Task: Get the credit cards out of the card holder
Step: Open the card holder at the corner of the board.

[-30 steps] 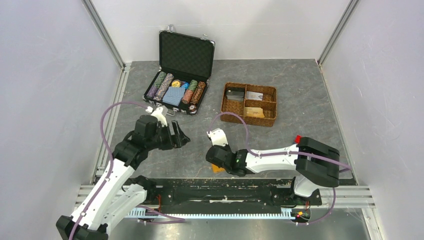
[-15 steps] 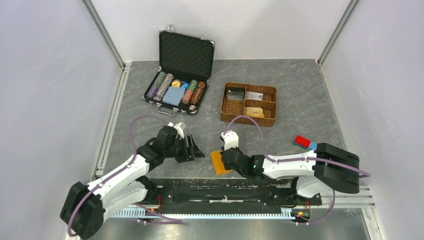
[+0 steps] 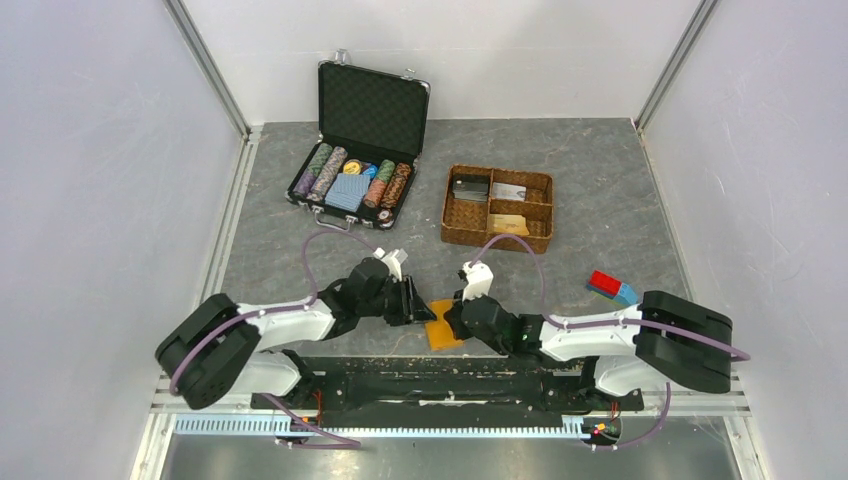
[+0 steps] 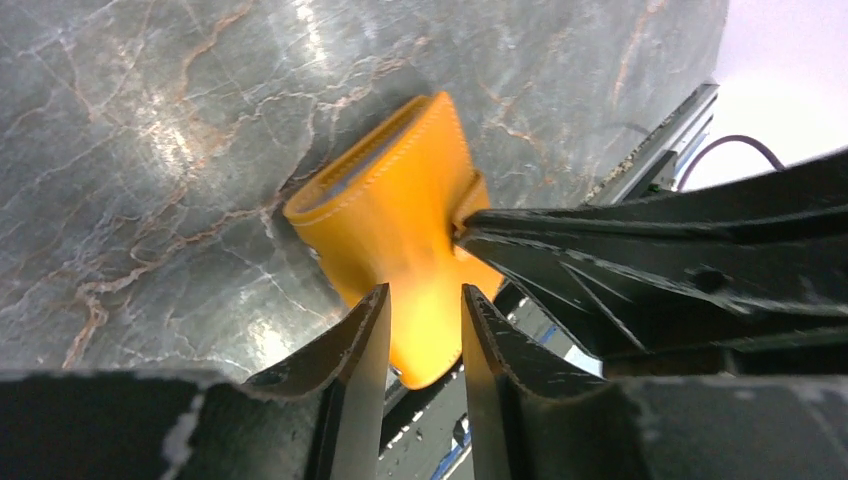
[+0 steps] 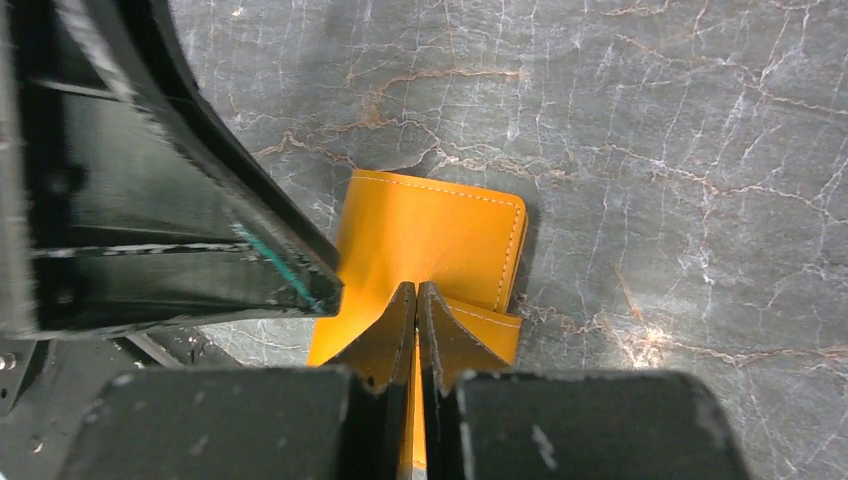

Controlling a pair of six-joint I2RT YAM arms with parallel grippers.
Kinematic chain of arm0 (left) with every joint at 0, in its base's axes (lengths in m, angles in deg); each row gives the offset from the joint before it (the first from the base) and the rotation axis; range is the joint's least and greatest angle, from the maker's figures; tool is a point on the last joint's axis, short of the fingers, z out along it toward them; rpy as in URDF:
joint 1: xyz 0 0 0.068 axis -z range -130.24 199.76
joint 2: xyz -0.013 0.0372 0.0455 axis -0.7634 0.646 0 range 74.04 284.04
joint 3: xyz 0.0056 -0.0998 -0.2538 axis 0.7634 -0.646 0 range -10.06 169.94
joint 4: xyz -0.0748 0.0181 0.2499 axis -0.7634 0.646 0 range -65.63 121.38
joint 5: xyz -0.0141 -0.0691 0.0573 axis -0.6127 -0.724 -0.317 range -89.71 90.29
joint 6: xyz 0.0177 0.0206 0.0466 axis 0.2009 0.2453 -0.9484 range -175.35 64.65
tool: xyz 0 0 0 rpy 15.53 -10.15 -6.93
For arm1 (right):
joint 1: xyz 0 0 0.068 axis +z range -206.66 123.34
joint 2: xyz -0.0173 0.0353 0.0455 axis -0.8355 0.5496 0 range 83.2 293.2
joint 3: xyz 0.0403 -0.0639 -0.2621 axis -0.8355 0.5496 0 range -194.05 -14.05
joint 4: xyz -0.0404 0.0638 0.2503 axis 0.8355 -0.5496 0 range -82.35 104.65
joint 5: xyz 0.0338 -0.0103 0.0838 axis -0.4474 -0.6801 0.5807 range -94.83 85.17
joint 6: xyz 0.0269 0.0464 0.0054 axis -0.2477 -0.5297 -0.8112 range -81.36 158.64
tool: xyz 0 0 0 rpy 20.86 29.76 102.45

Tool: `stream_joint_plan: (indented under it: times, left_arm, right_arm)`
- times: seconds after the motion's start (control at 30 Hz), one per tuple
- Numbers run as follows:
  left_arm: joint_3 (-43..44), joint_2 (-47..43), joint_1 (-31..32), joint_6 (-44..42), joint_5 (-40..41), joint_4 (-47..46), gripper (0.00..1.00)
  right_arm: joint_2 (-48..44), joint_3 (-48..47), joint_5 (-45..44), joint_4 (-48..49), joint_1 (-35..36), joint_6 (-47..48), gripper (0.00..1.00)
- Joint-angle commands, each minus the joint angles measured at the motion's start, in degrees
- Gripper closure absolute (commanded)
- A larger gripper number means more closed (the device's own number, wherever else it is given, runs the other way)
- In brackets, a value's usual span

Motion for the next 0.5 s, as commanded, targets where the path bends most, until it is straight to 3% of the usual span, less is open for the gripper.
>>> stream_joint_plan:
  times: [0.0, 0.3, 0.47]
  left_arm:
    - [-1.0, 5.9, 0.9, 3.8, -0.5, -10.1, 0.63]
    - [3.0, 17.4, 3.9, 1.8, 5.0, -0.1, 0.7]
    - [3.6, 15.5, 4.1, 0.6, 8.6, 4.9, 0.7]
  right_arm:
    - [-2.2, 2.6, 1.0, 7.0, -0.2, -2.9, 1.0]
    - [-5.5, 6.4, 3.6, 10.5, -2.7, -3.5, 1.0]
    - [-8.4, 4.2, 1.5, 2.2, -3.2, -1.1, 0.97]
